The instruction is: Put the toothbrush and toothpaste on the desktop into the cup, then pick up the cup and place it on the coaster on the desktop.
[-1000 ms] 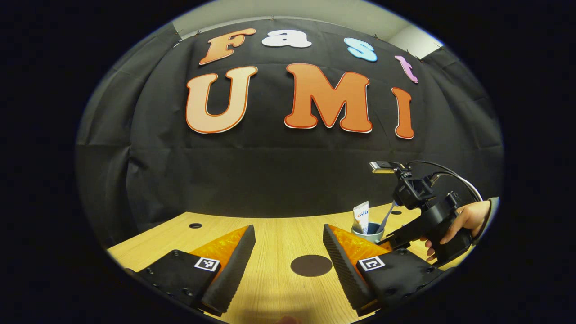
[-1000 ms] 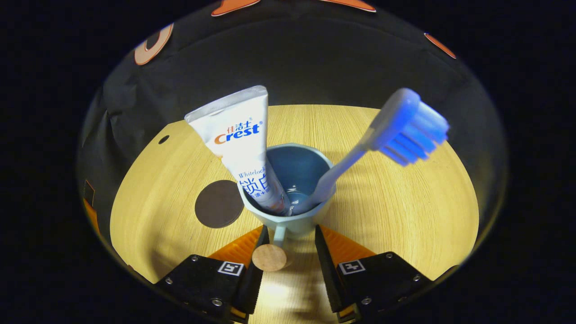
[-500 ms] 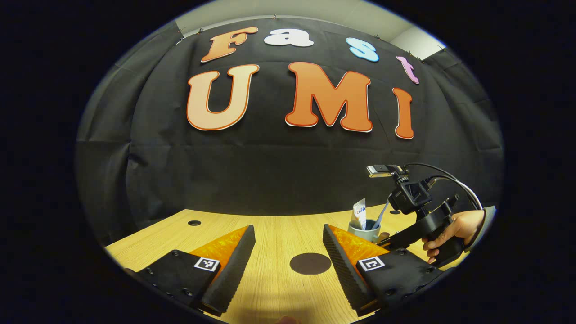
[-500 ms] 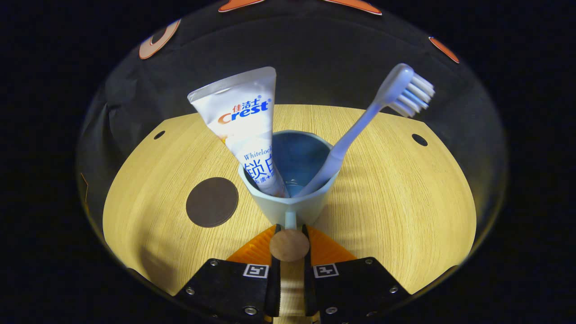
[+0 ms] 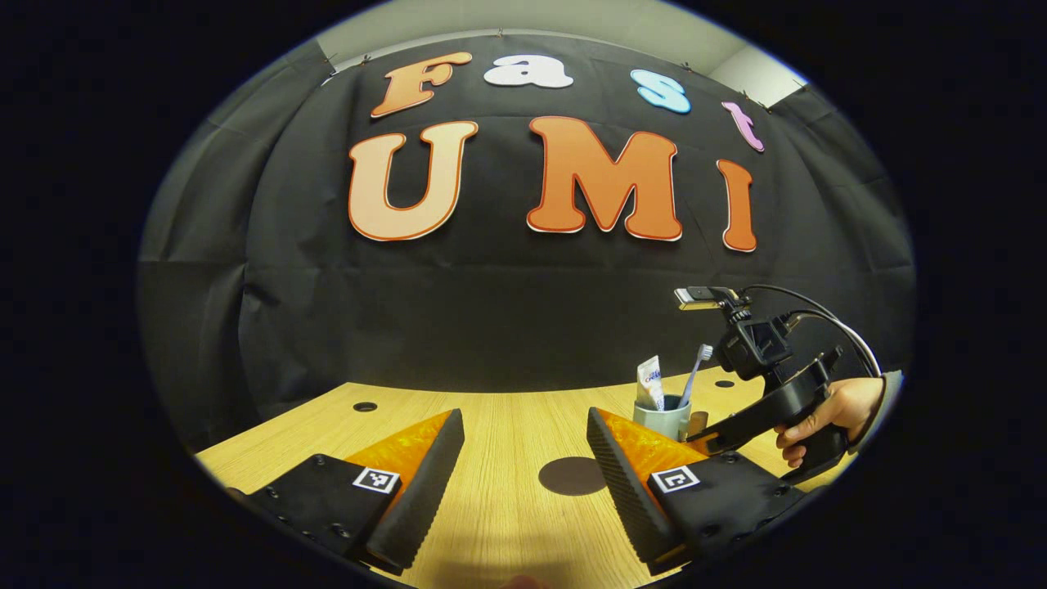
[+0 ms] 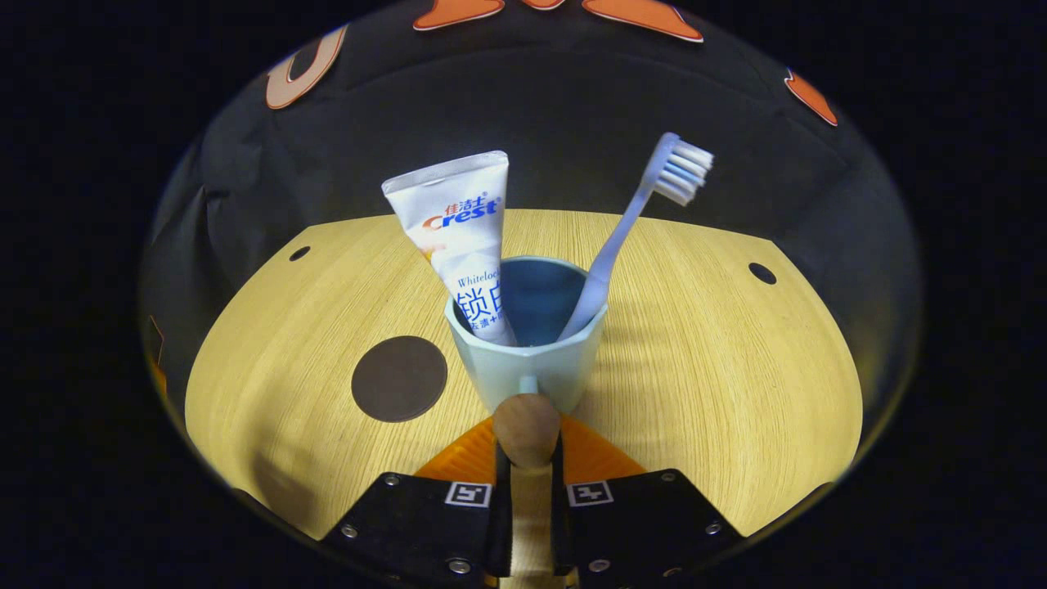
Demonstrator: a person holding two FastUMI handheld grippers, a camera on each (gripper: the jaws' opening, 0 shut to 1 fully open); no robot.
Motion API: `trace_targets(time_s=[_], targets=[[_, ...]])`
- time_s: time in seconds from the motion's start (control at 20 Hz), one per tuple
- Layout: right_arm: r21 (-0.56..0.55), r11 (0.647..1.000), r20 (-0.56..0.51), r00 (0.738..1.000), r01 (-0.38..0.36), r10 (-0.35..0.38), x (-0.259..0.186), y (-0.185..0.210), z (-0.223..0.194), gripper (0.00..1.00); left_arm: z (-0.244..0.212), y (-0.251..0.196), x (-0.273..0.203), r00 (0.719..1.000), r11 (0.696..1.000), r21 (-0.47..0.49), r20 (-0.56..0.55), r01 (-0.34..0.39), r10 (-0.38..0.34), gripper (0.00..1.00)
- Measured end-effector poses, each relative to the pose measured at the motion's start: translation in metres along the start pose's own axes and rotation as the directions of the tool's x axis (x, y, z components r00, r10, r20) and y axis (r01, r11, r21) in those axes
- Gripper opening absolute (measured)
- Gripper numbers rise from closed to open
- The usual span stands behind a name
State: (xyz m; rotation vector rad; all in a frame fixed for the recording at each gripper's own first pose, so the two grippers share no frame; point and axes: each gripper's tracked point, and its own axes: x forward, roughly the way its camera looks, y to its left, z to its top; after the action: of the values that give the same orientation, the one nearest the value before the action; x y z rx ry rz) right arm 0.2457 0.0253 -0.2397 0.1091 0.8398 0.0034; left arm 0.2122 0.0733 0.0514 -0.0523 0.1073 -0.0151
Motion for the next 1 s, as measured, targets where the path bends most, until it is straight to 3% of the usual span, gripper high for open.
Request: trace_targets(time_s=[0.25, 0.3, 0.35, 0.45, 0.55, 0.8, 1.0], targets=[[-0.014, 1.0, -0.032, 0.999, 0.0, -0.001, 0.005, -0.003, 0.002, 0.19, -0.004, 0.006, -0.002, 1.0, 1.0, -0.007, -0.009, -0.009, 0.009, 0.97], [-0.017, 1.0, -0.058, 0.998, -0.001, 0.0, 0.009, -0.004, 0.001, 0.24, -0.003, 0.005, -0.004, 1.0, 1.0, -0.009, -0.007, -0.006, 0.006, 0.96], [-0.016, 1.0, -0.074, 0.997, -0.008, 0.006, 0.009, -0.002, 0.004, 0.2, -0.003, 0.004, -0.004, 1.0, 1.0, -0.011, -0.004, -0.003, 0.002, 0.96], [-0.016, 1.0, -0.082, 0.997, 0.0, -0.001, 0.014, -0.004, 0.004, 0.29, -0.005, 0.005, -0.005, 1.0, 1.0, -0.016, -0.004, 0.0, 0.0, 0.96], [-0.04, 0.999, -0.101, 0.995, 0.005, -0.009, 0.01, -0.006, 0.002, 0.27, -0.007, 0.007, -0.005, 1.0, 1.0, -0.018, -0.005, 0.002, -0.002, 0.94], [-0.085, 0.996, -0.115, 0.993, 0.018, -0.028, 0.007, -0.011, 0.013, 0.48, -0.02, 0.011, -0.009, 0.999, 0.999, -0.039, -0.032, 0.003, -0.004, 0.96], [-0.146, 0.989, -0.189, 0.982, -0.009, -0.019, 0.01, -0.011, 0.007, 0.48, -0.019, 0.019, -0.007, 0.999, 0.999, -0.032, -0.031, -0.014, 0.013, 0.96]])
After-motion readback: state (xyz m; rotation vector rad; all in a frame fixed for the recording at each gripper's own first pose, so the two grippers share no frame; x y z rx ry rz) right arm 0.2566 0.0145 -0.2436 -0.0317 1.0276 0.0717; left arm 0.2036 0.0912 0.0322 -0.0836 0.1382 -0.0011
